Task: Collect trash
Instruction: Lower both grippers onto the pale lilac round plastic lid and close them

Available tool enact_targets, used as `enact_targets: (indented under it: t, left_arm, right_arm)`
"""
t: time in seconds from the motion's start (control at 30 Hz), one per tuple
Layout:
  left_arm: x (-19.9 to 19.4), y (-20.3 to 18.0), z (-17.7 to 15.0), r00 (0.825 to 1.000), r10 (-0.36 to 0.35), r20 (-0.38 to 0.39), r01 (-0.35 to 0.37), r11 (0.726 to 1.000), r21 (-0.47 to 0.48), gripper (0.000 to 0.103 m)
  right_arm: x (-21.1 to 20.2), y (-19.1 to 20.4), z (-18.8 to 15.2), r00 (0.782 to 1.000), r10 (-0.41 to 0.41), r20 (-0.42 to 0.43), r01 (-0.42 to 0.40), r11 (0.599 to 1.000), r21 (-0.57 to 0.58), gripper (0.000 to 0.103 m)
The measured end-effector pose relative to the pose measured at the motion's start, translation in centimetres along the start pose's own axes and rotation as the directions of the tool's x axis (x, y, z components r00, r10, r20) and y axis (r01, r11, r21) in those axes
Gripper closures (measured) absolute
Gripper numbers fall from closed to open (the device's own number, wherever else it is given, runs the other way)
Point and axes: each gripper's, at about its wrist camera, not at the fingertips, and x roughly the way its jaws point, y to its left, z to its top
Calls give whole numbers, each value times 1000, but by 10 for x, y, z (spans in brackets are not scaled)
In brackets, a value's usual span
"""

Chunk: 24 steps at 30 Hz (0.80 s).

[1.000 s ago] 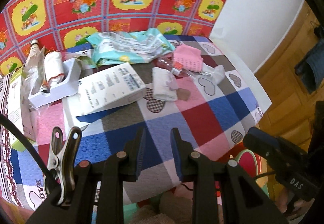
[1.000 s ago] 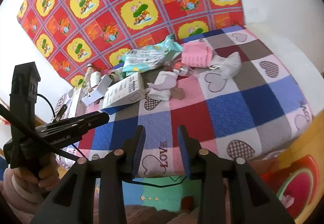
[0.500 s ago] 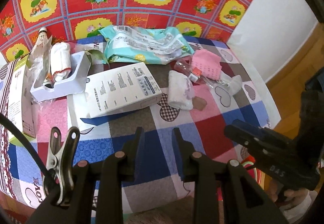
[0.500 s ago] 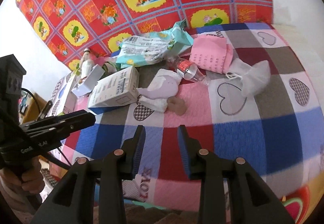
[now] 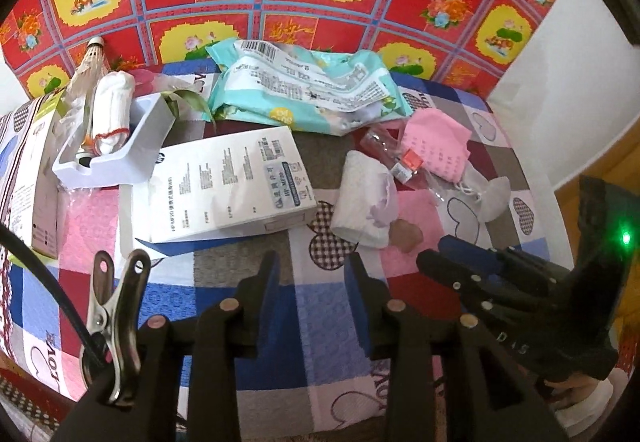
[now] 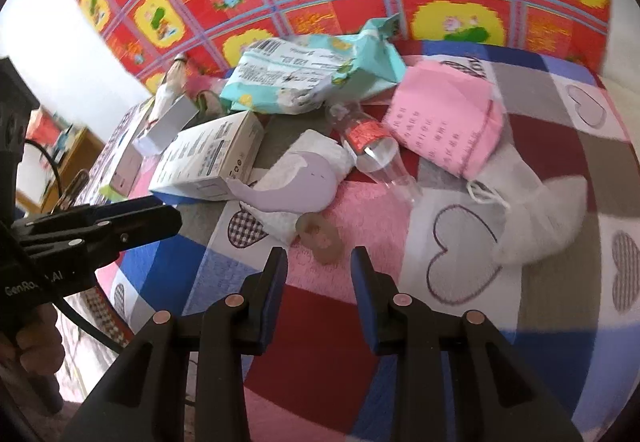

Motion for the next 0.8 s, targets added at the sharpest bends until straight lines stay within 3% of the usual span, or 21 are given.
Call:
enact_targets:
  t: [0.23, 0.37, 0.43, 0.8]
  left_arm:
    - [5, -10, 1, 1000, 14, 9, -13, 999, -52, 68]
    - [7, -15, 2, 1000, 15, 12, -14, 997, -74, 67]
    - [9, -18, 1, 1000, 13, 9, -13, 996, -83, 67]
    - [23, -34, 8, 1000, -14, 5, 14, 996, -93, 67]
  right_arm:
    - [13, -3, 6, 998, 61, -32, -63, 996, -68, 69]
    - [14, -6, 4, 996, 84, -30, -87, 992, -93, 90]
    - [12, -7, 3, 995, 98, -30, -101, 989, -108, 94]
    - [-14, -23, -9, 997, 78, -19, -80, 989, -128, 96]
